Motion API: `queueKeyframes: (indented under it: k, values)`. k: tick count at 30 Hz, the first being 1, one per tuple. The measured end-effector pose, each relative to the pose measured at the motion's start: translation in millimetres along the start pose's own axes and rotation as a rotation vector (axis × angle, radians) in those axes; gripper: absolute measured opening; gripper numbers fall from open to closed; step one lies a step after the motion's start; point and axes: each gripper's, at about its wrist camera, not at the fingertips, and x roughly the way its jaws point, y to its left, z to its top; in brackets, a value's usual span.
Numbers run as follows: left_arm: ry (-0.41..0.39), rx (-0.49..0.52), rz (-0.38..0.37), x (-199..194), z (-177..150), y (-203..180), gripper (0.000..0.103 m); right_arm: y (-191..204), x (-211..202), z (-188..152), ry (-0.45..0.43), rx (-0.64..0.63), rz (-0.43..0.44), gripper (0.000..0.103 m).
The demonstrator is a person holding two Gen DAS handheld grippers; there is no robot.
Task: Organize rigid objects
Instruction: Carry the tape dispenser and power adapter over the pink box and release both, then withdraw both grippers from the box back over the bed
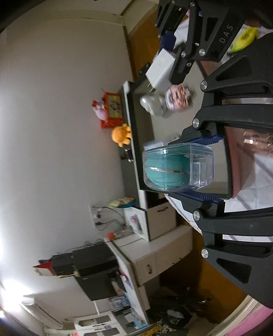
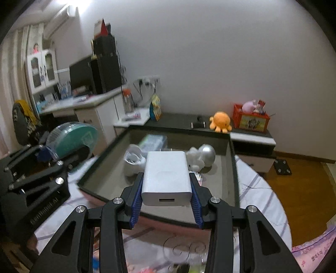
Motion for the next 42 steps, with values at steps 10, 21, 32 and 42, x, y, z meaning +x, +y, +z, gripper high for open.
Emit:
queueKeyframes:
  k: [10, 21, 32, 42]
  values:
    - [0.124, 0.009, 0.008, 64, -16, -2, 0.038, 9, 67, -2, 0.156, -0.033, 0.046, 0.042]
    - [0.057, -0.052, 0.037, 42, -15, 18, 0.072, 10, 62, -1, 0.15, -0.011, 0.064, 0.063]
    - [-0.072, -0.074, 0.043, -72, -27, 23, 0.101, 20, -48, -6, -0.046, 0.017, -0.001, 0.085]
    - [-0.231, -0.049, 0.043, -188, -59, -2, 0.103, 34, -170, -54, -0.265, 0.026, -0.096, 0.103]
